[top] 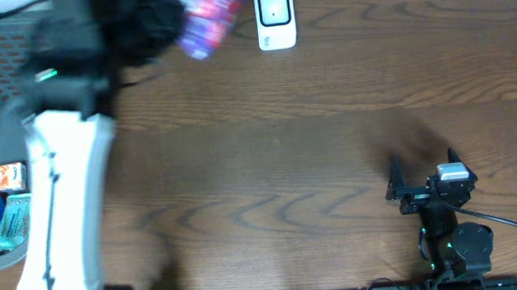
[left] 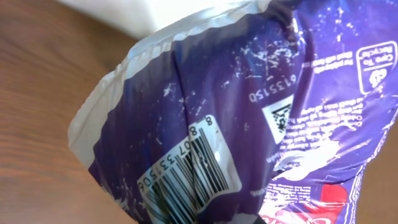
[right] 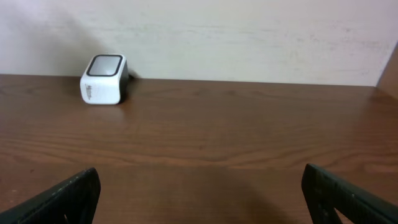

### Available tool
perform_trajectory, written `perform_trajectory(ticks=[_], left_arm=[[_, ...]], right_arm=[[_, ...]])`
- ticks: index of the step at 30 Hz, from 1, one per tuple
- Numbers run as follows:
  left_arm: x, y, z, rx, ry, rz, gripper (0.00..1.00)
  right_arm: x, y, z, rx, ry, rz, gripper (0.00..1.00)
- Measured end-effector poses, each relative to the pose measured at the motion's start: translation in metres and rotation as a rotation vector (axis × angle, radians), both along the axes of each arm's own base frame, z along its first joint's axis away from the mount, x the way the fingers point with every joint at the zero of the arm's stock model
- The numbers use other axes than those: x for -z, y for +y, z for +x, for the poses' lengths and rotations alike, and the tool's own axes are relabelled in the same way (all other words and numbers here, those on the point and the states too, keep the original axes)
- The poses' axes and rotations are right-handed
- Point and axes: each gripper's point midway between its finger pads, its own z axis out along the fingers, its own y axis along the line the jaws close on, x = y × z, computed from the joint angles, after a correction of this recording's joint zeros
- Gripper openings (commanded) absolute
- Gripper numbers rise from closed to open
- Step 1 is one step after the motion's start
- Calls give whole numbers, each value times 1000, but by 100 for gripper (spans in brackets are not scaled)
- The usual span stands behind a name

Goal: Scan the item barcode
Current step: 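Carry the purple pack to the table near the scanner and release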

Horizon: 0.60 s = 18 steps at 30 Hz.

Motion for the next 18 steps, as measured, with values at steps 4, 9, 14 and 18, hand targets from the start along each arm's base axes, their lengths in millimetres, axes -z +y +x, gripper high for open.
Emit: perform_trajectory(ticks=[4, 9, 14, 18], left_arm=[[48, -58, -1, 149, 84, 49, 7], [121, -111, -6, 271, 221, 113, 7], [186, -141, -19, 340, 357, 174, 17], [219, -154, -25, 390, 402, 214, 74]], right_arm=[[0, 0, 0, 0, 0, 0, 99], [0, 0, 0, 0, 0, 0, 99], [0, 0, 0, 0, 0, 0, 99], [0, 0, 0, 0, 0, 0, 99]])
